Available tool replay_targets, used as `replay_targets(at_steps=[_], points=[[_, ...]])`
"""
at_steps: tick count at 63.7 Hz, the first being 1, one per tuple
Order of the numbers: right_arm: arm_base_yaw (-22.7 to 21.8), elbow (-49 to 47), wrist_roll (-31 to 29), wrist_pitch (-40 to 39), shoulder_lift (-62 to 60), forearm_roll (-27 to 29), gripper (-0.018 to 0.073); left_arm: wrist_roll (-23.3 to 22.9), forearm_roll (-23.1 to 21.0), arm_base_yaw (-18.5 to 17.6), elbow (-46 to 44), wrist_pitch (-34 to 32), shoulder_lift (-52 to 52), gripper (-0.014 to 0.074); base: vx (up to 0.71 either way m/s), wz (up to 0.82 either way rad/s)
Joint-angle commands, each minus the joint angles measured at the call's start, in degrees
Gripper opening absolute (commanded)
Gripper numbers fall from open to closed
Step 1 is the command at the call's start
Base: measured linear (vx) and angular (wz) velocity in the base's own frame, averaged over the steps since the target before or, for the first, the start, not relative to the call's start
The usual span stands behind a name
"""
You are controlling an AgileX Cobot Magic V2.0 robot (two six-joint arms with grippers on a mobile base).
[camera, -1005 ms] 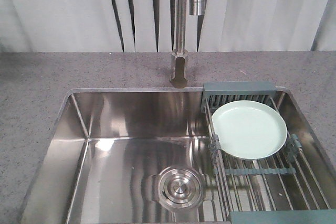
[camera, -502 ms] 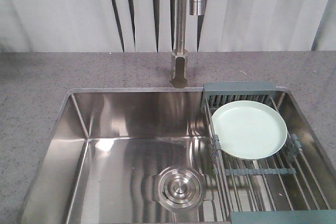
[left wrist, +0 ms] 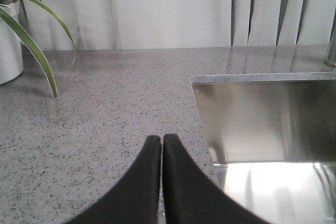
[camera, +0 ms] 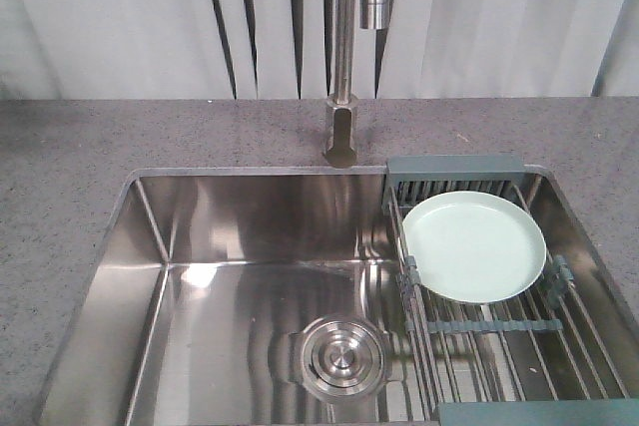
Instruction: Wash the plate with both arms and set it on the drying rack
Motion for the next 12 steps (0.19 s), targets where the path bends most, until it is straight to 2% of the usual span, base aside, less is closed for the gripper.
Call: replay_targets(at_steps=[1, 12], points=[[-0.4, 1.1, 0.0, -4.6, -0.6, -0.6, -0.0010, -0.2, -0.4, 0.2, 0.9, -3.8, -0.9, -0.0005, 0.00, 0.00], [-0.4, 1.1, 0.0, -4.6, -0.6, -0.6, -0.0010, -0.2, -0.4, 0.2, 0.9, -3.8, -0.9, -0.0005, 0.00, 0.00]])
